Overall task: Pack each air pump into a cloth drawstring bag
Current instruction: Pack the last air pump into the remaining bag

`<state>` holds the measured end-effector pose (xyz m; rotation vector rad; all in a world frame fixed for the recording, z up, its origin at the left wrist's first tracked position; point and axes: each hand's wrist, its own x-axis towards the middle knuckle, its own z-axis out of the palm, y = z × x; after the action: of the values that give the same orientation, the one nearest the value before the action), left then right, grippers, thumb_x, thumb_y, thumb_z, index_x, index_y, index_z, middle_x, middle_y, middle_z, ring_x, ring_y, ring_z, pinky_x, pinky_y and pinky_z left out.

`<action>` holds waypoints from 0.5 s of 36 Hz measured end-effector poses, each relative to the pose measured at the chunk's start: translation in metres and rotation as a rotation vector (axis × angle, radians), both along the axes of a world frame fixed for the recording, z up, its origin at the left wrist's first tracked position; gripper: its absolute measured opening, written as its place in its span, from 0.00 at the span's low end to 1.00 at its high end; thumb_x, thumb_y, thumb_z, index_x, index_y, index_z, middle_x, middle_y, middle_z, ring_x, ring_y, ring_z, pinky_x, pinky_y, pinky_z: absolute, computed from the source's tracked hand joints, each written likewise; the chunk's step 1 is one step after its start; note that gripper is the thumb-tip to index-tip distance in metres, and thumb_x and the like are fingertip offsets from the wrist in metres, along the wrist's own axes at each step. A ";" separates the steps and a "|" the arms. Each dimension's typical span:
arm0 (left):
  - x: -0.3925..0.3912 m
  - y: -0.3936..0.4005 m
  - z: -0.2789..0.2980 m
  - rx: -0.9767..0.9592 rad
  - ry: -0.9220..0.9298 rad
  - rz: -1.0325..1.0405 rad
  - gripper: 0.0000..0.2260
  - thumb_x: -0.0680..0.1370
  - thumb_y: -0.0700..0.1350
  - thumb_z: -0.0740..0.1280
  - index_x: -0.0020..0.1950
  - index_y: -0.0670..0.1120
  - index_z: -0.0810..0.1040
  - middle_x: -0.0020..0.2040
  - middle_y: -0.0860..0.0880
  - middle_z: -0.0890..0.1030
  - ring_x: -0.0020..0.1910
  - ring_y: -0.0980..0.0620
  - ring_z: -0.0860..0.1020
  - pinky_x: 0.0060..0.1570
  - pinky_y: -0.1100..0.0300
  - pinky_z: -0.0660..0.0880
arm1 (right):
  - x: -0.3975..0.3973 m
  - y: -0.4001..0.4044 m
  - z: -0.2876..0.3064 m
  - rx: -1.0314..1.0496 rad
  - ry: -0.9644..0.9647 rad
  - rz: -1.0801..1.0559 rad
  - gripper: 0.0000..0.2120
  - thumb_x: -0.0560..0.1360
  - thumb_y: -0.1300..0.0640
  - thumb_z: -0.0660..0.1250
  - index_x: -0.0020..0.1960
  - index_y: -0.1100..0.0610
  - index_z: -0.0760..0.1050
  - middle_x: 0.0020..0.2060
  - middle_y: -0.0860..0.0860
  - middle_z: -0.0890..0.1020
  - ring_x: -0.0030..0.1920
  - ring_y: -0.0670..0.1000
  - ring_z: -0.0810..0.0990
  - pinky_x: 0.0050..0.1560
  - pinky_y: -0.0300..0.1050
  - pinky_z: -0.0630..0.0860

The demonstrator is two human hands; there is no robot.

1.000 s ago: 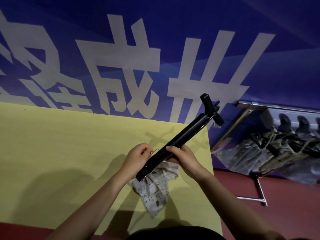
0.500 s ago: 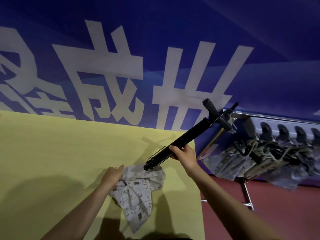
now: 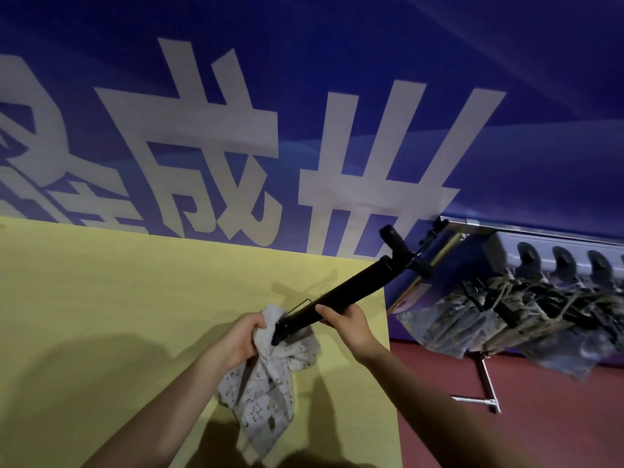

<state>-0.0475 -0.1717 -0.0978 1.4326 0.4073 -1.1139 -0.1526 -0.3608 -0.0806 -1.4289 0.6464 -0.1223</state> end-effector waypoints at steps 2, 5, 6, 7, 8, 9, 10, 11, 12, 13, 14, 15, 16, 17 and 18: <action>0.000 0.000 0.006 -0.003 -0.031 -0.009 0.16 0.77 0.39 0.58 0.63 0.37 0.74 0.53 0.40 0.78 0.49 0.43 0.77 0.44 0.54 0.72 | 0.003 -0.002 0.007 -0.002 -0.035 -0.034 0.06 0.74 0.61 0.71 0.51 0.57 0.79 0.47 0.52 0.85 0.51 0.49 0.83 0.54 0.43 0.79; -0.001 -0.003 0.014 -0.064 -0.058 -0.021 0.12 0.81 0.48 0.61 0.61 0.45 0.75 0.55 0.43 0.79 0.53 0.45 0.77 0.48 0.55 0.72 | 0.008 -0.004 0.017 -0.009 -0.073 -0.080 0.06 0.74 0.62 0.71 0.50 0.55 0.79 0.47 0.49 0.84 0.49 0.43 0.82 0.52 0.36 0.77; -0.002 -0.006 0.017 -0.093 -0.058 -0.030 0.10 0.81 0.50 0.61 0.58 0.47 0.77 0.55 0.44 0.79 0.55 0.46 0.77 0.52 0.55 0.71 | 0.009 -0.004 0.019 -0.009 -0.088 -0.081 0.07 0.74 0.64 0.71 0.50 0.55 0.79 0.47 0.49 0.84 0.48 0.42 0.82 0.51 0.34 0.76; -0.003 -0.009 0.021 -0.115 -0.054 -0.033 0.09 0.81 0.51 0.62 0.56 0.48 0.77 0.55 0.45 0.80 0.56 0.46 0.77 0.55 0.55 0.71 | 0.009 -0.003 0.021 -0.009 -0.100 -0.072 0.08 0.74 0.65 0.71 0.50 0.55 0.78 0.47 0.49 0.83 0.49 0.42 0.81 0.50 0.33 0.76; -0.003 -0.011 0.024 -0.128 -0.053 -0.023 0.09 0.81 0.50 0.62 0.55 0.48 0.77 0.54 0.45 0.80 0.55 0.46 0.77 0.55 0.55 0.71 | 0.008 -0.001 0.023 -0.007 -0.115 -0.055 0.09 0.73 0.66 0.71 0.51 0.56 0.78 0.47 0.50 0.83 0.49 0.42 0.81 0.50 0.32 0.75; -0.004 -0.015 0.028 -0.123 -0.060 -0.011 0.09 0.81 0.49 0.63 0.56 0.46 0.77 0.53 0.44 0.80 0.52 0.47 0.77 0.52 0.55 0.72 | 0.007 0.000 0.024 -0.004 -0.128 -0.031 0.09 0.74 0.67 0.70 0.51 0.57 0.77 0.48 0.51 0.82 0.49 0.43 0.81 0.50 0.32 0.75; -0.005 -0.018 0.030 -0.096 -0.080 0.000 0.09 0.81 0.48 0.63 0.56 0.44 0.77 0.52 0.44 0.79 0.48 0.47 0.77 0.47 0.57 0.73 | 0.005 0.001 0.024 -0.003 -0.141 -0.005 0.09 0.74 0.68 0.70 0.51 0.58 0.77 0.48 0.52 0.82 0.49 0.44 0.81 0.50 0.33 0.75; -0.006 -0.020 0.032 -0.055 -0.107 0.004 0.08 0.80 0.46 0.64 0.56 0.43 0.76 0.49 0.43 0.78 0.43 0.49 0.77 0.41 0.59 0.73 | 0.002 0.003 0.024 -0.005 -0.148 0.018 0.09 0.74 0.68 0.70 0.51 0.59 0.77 0.48 0.53 0.82 0.49 0.44 0.81 0.51 0.34 0.75; -0.006 -0.021 0.034 -0.011 -0.137 0.006 0.06 0.80 0.43 0.64 0.55 0.43 0.76 0.46 0.43 0.77 0.39 0.49 0.75 0.37 0.60 0.72 | -0.002 0.004 0.023 -0.004 -0.154 0.039 0.08 0.74 0.67 0.70 0.52 0.60 0.77 0.47 0.53 0.82 0.50 0.44 0.82 0.52 0.36 0.75; -0.007 -0.021 0.036 0.025 -0.166 0.003 0.04 0.80 0.41 0.63 0.53 0.43 0.75 0.43 0.44 0.76 0.37 0.50 0.74 0.35 0.60 0.71 | -0.004 0.005 0.022 -0.004 -0.156 0.056 0.08 0.74 0.67 0.70 0.52 0.61 0.77 0.47 0.53 0.82 0.51 0.46 0.82 0.54 0.40 0.76; -0.008 -0.021 0.037 0.050 -0.193 -0.001 0.03 0.80 0.38 0.62 0.51 0.43 0.75 0.41 0.44 0.75 0.36 0.50 0.73 0.34 0.60 0.71 | -0.007 0.006 0.022 -0.008 -0.155 0.074 0.08 0.74 0.65 0.70 0.53 0.62 0.77 0.47 0.54 0.83 0.52 0.48 0.82 0.56 0.44 0.77; -0.008 -0.021 0.039 0.062 -0.213 -0.005 0.04 0.79 0.36 0.61 0.50 0.42 0.74 0.41 0.44 0.75 0.36 0.50 0.73 0.33 0.60 0.71 | -0.010 0.006 0.021 -0.017 -0.150 0.089 0.09 0.74 0.64 0.71 0.53 0.62 0.78 0.48 0.54 0.83 0.53 0.50 0.82 0.58 0.48 0.78; -0.009 -0.021 0.040 0.055 -0.222 -0.005 0.05 0.79 0.34 0.60 0.50 0.42 0.73 0.41 0.45 0.74 0.36 0.49 0.73 0.32 0.60 0.71 | -0.012 0.006 0.022 -0.023 -0.147 0.099 0.09 0.74 0.63 0.71 0.53 0.61 0.79 0.47 0.54 0.84 0.53 0.51 0.82 0.59 0.51 0.78; -0.010 -0.020 0.043 0.042 -0.222 0.004 0.07 0.78 0.32 0.58 0.51 0.41 0.72 0.41 0.45 0.72 0.35 0.49 0.72 0.29 0.62 0.71 | -0.014 0.007 0.023 -0.025 -0.145 0.107 0.08 0.73 0.63 0.72 0.52 0.60 0.79 0.47 0.53 0.84 0.53 0.52 0.82 0.59 0.53 0.77; -0.012 -0.019 0.045 0.020 -0.214 0.017 0.09 0.78 0.30 0.56 0.52 0.40 0.72 0.41 0.45 0.72 0.35 0.48 0.71 0.25 0.65 0.70 | -0.015 0.007 0.025 -0.025 -0.146 0.113 0.07 0.73 0.63 0.72 0.51 0.58 0.79 0.46 0.51 0.84 0.53 0.51 0.82 0.59 0.53 0.77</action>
<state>-0.0592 -0.1903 -0.0524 1.5454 0.2783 -0.9333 -0.1680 -0.3543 -0.0554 -1.4629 0.4446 -0.1445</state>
